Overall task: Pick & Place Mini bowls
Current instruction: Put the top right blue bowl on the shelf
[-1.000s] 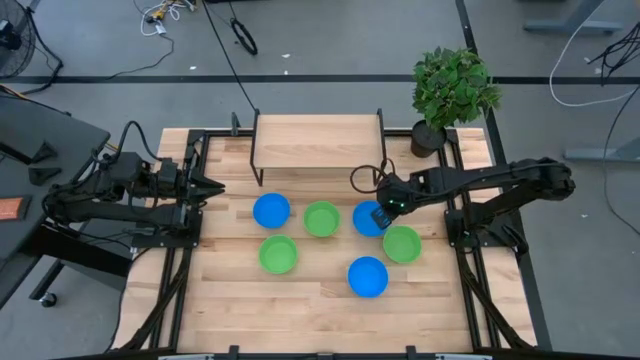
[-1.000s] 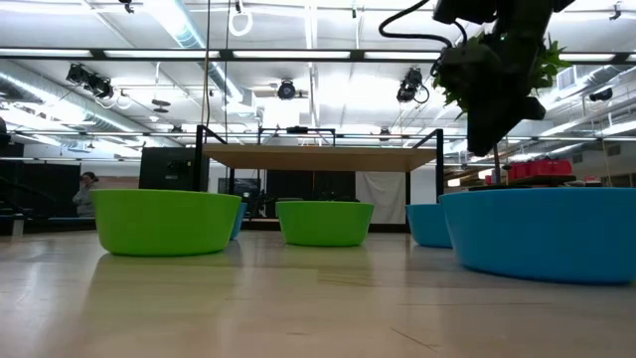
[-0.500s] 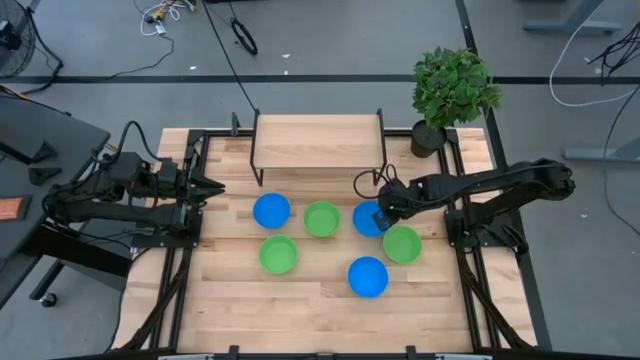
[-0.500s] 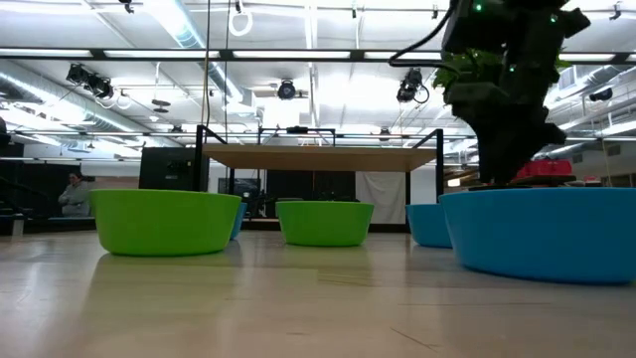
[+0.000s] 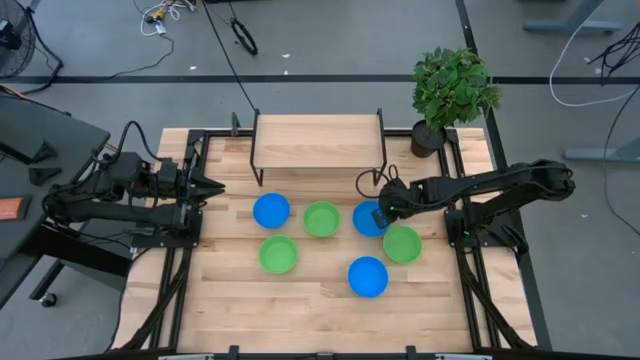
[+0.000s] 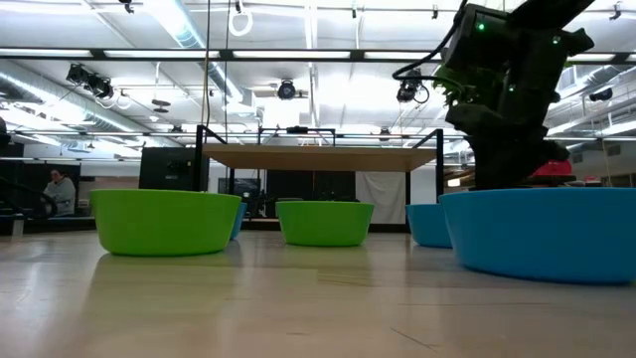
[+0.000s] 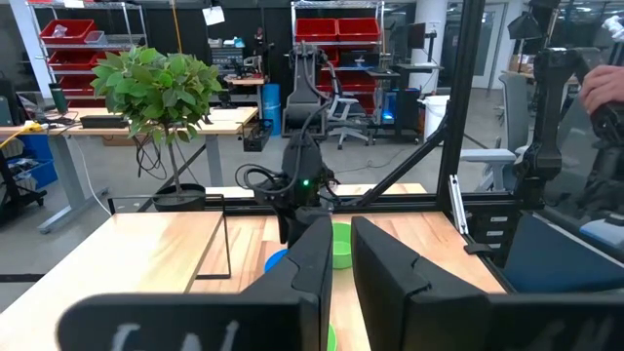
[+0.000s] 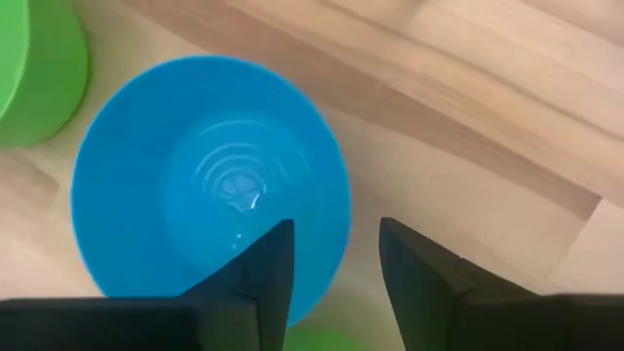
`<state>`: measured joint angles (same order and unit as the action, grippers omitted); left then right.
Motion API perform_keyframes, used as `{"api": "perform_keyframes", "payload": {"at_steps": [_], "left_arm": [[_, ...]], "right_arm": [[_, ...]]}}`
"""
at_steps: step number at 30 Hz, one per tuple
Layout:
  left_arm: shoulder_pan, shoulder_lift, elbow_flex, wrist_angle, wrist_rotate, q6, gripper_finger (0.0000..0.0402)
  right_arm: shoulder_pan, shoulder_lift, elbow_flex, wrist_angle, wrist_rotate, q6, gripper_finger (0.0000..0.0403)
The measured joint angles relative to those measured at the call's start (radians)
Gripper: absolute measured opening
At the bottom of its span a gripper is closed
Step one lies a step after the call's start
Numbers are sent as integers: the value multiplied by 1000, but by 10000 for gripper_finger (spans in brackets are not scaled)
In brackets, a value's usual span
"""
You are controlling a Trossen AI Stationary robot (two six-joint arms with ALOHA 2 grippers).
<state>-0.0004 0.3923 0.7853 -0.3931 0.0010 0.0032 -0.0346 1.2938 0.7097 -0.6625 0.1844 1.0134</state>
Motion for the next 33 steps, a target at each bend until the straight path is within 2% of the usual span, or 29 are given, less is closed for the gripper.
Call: {"api": "perform_keyframes", "payload": {"at_steps": [7, 19, 28, 33], "left_arm": [[0, 0, 0, 0, 0, 0, 48], [0, 0, 0, 0, 0, 0, 48], [0, 0, 0, 0, 0, 0, 48], [0, 0, 0, 0, 0, 0, 48]], "right_arm": [[-17, 0, -28, 53, 10, -12, 156], [-35, 0, -83, 148, 10, -140, 155], [-35, 0, -91, 152, 10, -168, 154], [-35, 0, -91, 152, 10, -166, 138]]}}
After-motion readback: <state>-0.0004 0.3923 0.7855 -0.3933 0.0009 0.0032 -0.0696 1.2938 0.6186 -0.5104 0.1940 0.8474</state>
